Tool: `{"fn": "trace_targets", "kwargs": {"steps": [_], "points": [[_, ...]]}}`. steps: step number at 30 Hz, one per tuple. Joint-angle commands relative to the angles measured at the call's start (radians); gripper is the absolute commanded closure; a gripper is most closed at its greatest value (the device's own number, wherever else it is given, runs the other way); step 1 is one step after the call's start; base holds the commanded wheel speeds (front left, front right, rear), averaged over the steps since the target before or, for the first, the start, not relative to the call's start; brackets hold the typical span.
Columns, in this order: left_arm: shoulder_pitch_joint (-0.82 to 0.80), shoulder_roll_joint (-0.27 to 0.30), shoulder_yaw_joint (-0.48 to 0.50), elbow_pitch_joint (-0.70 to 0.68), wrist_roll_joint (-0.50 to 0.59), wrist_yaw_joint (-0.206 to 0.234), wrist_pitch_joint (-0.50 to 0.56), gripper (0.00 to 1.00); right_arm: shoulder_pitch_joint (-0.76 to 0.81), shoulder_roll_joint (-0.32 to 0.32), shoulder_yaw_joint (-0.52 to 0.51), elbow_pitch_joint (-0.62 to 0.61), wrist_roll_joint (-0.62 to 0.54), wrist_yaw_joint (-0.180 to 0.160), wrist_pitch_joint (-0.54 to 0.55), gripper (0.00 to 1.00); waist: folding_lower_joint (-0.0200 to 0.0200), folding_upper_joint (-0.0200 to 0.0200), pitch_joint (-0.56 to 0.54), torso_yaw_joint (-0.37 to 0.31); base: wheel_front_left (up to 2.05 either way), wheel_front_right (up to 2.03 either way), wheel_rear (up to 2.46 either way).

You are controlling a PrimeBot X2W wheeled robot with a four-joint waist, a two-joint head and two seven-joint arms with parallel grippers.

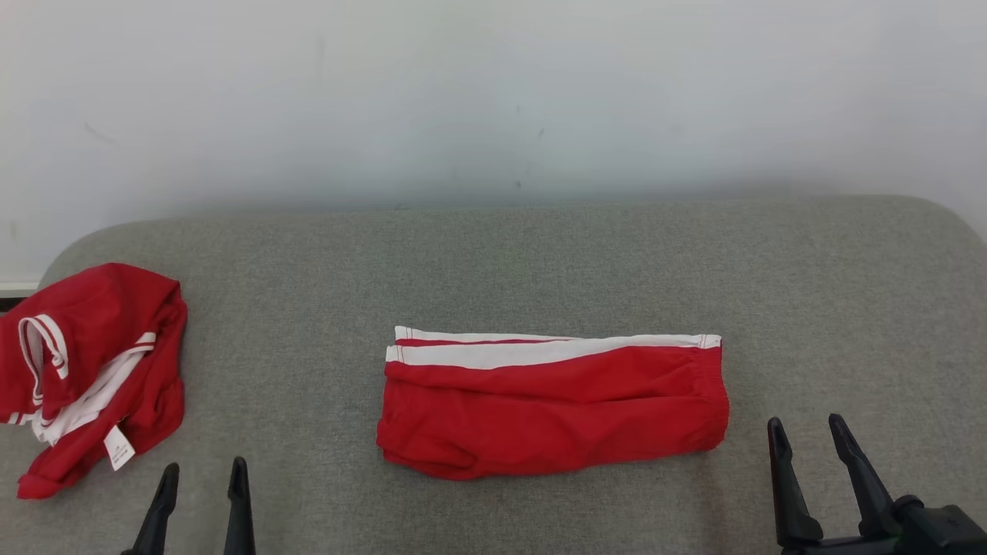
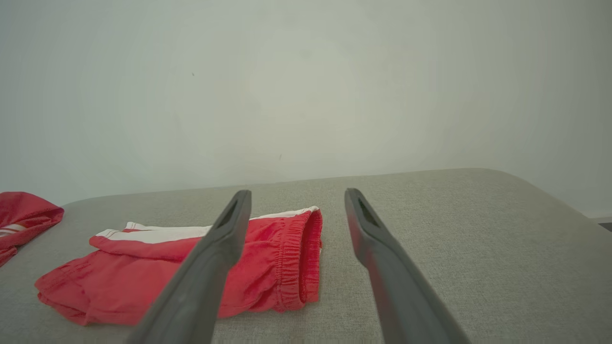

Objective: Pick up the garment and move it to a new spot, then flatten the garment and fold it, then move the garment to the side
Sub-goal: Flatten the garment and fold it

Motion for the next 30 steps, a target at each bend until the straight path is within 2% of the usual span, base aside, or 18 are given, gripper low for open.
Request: {"fn": "trace_targets", "kwargs": {"steps": [1,7,14,21,30], "points": [[0.012,-0.006,0.01,-0.004,0.005,-0.004,-0.001,0.0,0.007,0.006,-0.005,0.002,-0.01,-0.002,0.002,0.0,0.0001,0.0,-0.003,0.005,0.0,0.0,0.0],[0.013,-0.02,0.02,0.003,0.013,-0.017,-0.001,0.0,-0.011,0.012,-0.007,0.028,-0.016,-0.002,0.011,0.0,0.0001,0.0,-0.003,0.017,0.0,0.0,0.0],[-0.035,-0.038,0.019,0.018,0.027,-0.043,-0.001,0.0,-0.165,-0.005,0.01,0.145,-0.046,-0.002,0.044,0.0,0.0001,0.0,0.024,0.035,0.0,0.0,0.0],[-0.087,-0.061,0.011,0.045,0.042,-0.076,-0.001,0.0,-0.355,-0.038,-0.007,0.378,-0.083,-0.003,0.104,0.0,0.0001,0.0,0.077,0.08,0.0,0.0,0.0],[-0.131,-0.091,0.019,0.085,0.059,-0.104,-0.001,0.0,-0.477,-0.044,-0.029,0.694,-0.081,-0.003,0.08,0.0,0.0001,0.0,0.119,0.116,0.0,0.0,0.0]]}}
